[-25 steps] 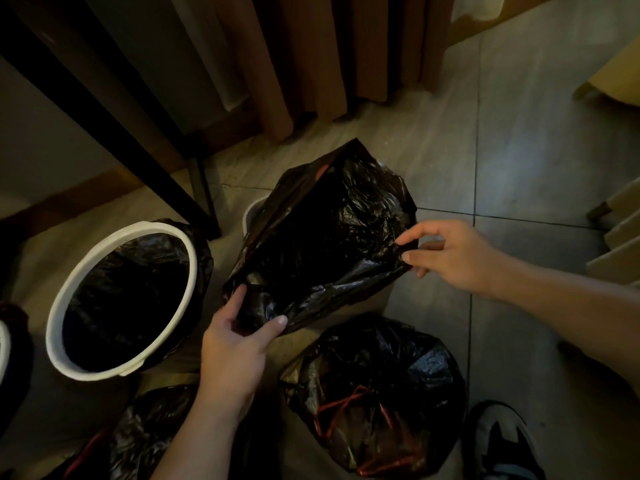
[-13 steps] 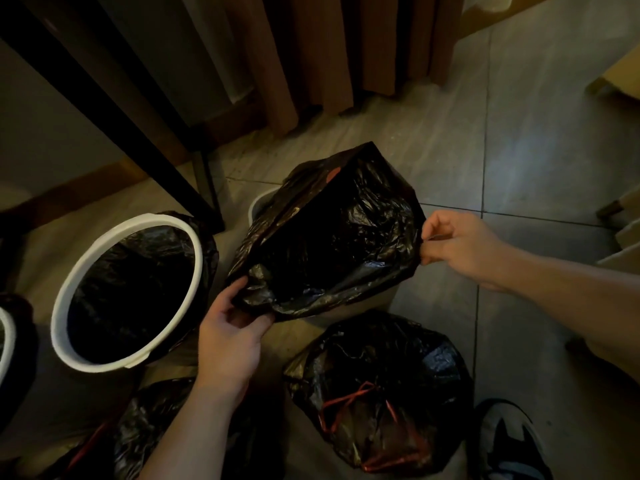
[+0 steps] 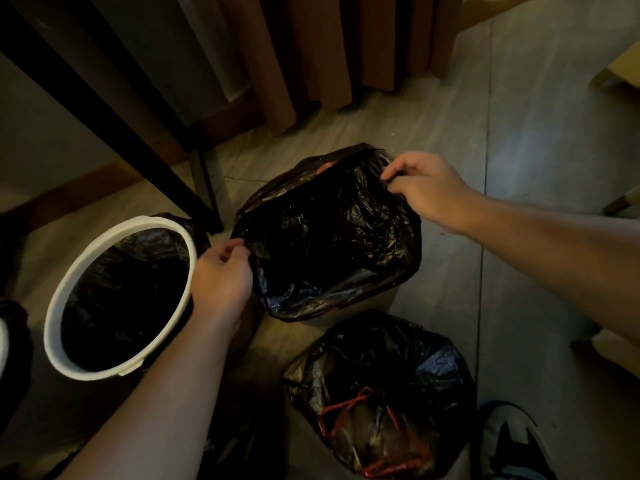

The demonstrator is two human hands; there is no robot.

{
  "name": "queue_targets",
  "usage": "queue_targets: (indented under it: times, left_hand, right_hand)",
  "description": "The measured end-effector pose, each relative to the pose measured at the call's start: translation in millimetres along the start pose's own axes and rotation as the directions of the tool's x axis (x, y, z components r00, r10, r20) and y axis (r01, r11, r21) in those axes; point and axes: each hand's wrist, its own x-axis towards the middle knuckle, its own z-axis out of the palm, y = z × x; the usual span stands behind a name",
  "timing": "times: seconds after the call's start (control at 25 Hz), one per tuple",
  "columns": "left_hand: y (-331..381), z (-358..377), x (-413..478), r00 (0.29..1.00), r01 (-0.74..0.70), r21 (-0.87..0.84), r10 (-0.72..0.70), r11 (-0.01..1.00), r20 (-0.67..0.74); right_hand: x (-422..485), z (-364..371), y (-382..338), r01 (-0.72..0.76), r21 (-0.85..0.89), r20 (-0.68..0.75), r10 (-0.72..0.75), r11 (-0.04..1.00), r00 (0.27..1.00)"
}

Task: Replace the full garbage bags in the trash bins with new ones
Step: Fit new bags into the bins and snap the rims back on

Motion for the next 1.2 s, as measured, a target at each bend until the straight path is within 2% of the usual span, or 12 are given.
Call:
queue_targets:
  times: [0.16,0.36,0.52,0.76,0.88,1.0,1.08,1.2]
  left_hand:
    - [4.7,8.9,16.5,0.999,-0.030,-0.021,0.030,0.999,0.032]
    - [8.6,16.2,30.1,0.996,-0.089,-0.029,0.089,0.996,-0.008]
    - [3.8,19.3,38.4,0.986,-0.164,0.056,0.165,0.985,-0.011]
    - [5.3,18.3,45.8,0.995,-0.101,-0.013,0.101,0.995,0.008]
    - [18.8,16.0,52.3,0.987,-0.158,0.175,0.154,0.972,0.035]
    - [33.2,18.0,51.5,0.954,-0.298,0.394,0.279,0.870,0.107]
    - [38.8,21.2,56.4,0.942,-0.334,0.404,0.295,0.851,0.157]
    - [42.9,24.6,69.6,0.955,-0.278,0.327,0.223,0.903,0.197]
  right_hand:
    - [22.7,2.8,2.1,0.016,0.063,-0.033,-0.014,0.998,0.999]
    - [35.4,9.8,11.7,0.027,0.098,-0.033,-0.024,0.995,0.999]
    - [45.3,11.4,15.5,-0.005,0.089,-0.056,0.010,0.996,0.998]
    - [51.5,8.8,20.9,-0.110,0.124,-0.086,0.122,0.986,0.989]
    - [56.8,3.0,12.9,-0.081,0.079,-0.113,0.090,0.994,0.989]
    - [65.4,4.6,7.1,-0.068,0.187,-0.031,0.075,0.980,0.997]
    - [69.9,9.0,8.0,-0.117,0.237,0.033,0.112,0.965,0.993]
    - [74.7,9.3,13.4,-0.162,0.291,0.073,0.147,0.943,0.986]
